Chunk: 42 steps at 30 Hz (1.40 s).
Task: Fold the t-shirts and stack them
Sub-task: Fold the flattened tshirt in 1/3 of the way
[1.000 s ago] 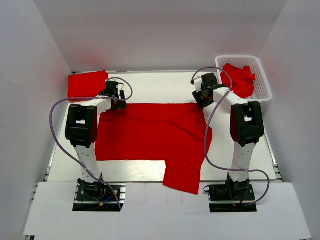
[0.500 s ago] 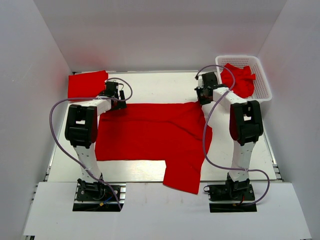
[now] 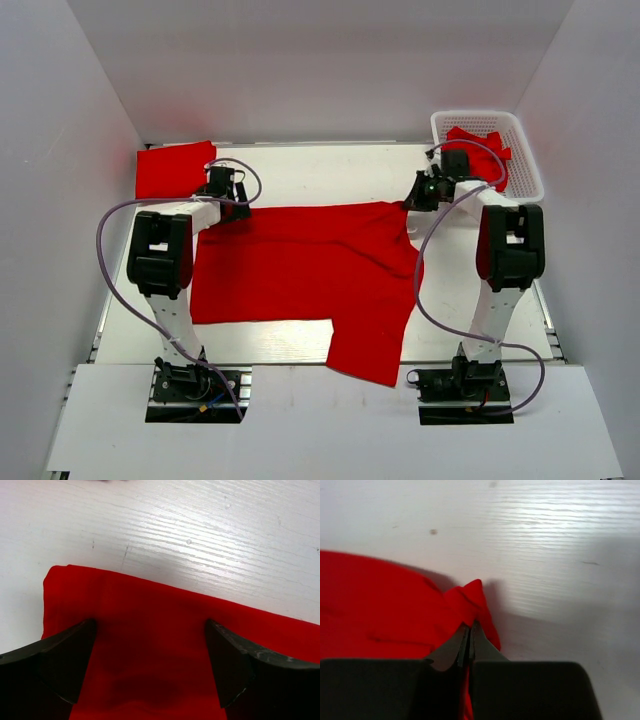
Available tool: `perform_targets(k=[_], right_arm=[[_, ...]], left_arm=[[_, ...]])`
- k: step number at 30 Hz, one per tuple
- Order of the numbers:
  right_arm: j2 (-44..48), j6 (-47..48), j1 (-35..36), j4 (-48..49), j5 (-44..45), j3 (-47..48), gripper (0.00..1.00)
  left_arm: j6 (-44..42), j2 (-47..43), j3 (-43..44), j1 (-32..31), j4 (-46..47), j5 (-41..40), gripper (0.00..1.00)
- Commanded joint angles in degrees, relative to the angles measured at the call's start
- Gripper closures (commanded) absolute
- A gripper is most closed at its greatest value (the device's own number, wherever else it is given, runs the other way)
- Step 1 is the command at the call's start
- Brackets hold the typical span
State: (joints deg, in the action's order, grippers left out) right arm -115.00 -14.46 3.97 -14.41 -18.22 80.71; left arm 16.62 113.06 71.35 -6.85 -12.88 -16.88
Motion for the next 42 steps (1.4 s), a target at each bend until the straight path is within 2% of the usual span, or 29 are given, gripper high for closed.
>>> perform_targets(k=[1, 4, 6, 8, 11, 15, 25, 29, 30, 32, 39, 41, 42], right_arm=[[3.47, 2.59, -2.73, 9.14, -21.54, -1.25, 1.0], [1.8, 1.9, -3.18, 11.68, -34.21, -1.16, 1.0], [2.06, -1.86, -6.16, 18.43, -38.97, -3.78, 1.0], [3.38, -4.61, -6.95, 24.51, -38.83, -6.08, 1.0], [3.91, -4.26, -7.57, 25.4, -39.0, -6.44, 1.0], [1.89, -5.22, -7.75, 26.54, -45.32, -5.74, 1.0], [-5.66, -5.67, -7.83, 25.58, -39.0, -0.11, 1.0], [-8.83, -6.46, -7.92, 25.32, -37.07, 1.38, 0.87], [-10.06, -5.85, -8.1, 23.75, -35.93, 2.78, 0.77], [-10.42, -4.54, -8.1, 21.98, -33.64, 4.8, 0.69], [-5.77, 1.35, -7.84, 10.83, -23.99, 10.6, 0.34], [-4.27, 2.06, -7.66, 9.06, -23.27, 10.61, 0.27], [-2.61, 2.94, -6.96, 8.44, -23.44, 9.57, 0.1]], left_arm=[[-1.07, -0.2, -2.45, 1.75, -6.28, -2.19, 0.0], [-1.07, -0.2, -2.45, 2.28, -6.28, -2.19, 0.0], [-1.07, -0.2, -2.97, 2.8, -5.75, -1.66, 0.0], [-1.07, -0.2, -2.97, 2.81, -5.75, -1.14, 0.0], [-1.59, -0.2, -3.59, 2.81, -5.05, 0.0, 0.0], [-1.59, -0.82, -3.59, 3.33, -4.43, 0.53, 0.0], [-2.74, -0.82, -1.31, 3.34, -3.9, 1.06, 0.0], [-2.74, -0.82, 0.01, 3.34, -5.04, 1.06, 0.0], [-2.74, -0.82, 0.54, 3.34, -5.04, 1.67, 0.0], [-2.74, -0.82, 1.15, 3.34, -5.05, 2.2, 0.0], [-4.49, -3.01, 4.58, 3.34, -6.1, 2.73, 0.0], [-5.02, -3.72, 5.28, 3.34, -6.1, 3.44, 0.0], [-5.02, -4.5, 6.07, 3.34, -6.62, 4.05, 0.0]])
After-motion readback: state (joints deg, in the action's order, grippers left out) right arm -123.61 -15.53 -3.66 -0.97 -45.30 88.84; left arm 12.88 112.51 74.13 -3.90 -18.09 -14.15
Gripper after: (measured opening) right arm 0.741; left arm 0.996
